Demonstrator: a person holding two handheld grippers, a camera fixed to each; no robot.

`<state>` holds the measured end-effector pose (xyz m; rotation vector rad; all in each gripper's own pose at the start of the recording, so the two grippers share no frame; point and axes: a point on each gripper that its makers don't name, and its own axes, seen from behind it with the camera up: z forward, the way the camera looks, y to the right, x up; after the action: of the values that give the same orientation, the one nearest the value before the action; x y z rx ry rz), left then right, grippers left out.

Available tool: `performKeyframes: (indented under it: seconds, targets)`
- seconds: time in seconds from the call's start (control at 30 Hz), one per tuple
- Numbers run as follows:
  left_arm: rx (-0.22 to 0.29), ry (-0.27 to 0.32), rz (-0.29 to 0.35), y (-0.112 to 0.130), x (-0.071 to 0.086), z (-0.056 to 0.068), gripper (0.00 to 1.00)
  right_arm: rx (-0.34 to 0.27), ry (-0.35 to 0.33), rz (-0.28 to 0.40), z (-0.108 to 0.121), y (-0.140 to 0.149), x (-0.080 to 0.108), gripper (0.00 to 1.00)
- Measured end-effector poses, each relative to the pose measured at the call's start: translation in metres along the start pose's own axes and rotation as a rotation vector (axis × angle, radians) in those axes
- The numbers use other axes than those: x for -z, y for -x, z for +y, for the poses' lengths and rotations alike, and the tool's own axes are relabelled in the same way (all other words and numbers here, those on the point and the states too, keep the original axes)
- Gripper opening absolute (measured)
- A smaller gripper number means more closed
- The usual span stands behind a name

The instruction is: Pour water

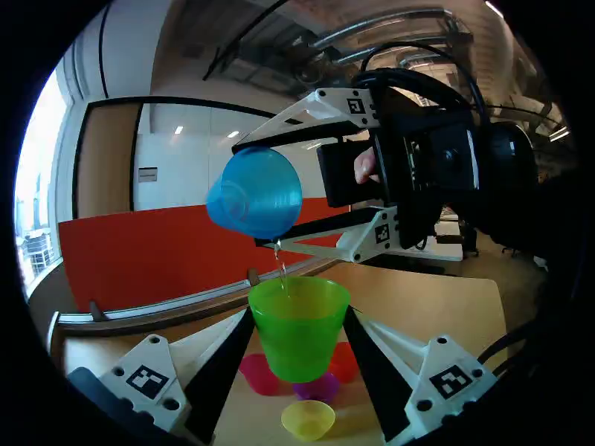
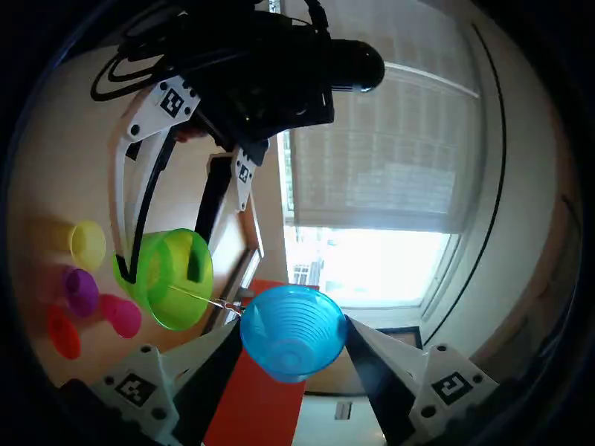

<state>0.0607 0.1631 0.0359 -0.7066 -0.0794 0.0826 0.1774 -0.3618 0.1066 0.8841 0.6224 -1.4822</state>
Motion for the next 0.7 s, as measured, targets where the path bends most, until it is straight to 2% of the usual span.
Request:
performKeyframes:
  seconds: [0.7]
  targets:
    - [-0.003, 0.000, 0.001, -0.0001, -0.0011, 0.0010, 0.85, 0.029, 0.005, -0.003, -0.0043, -0.0056, 0.0016, 0.94]
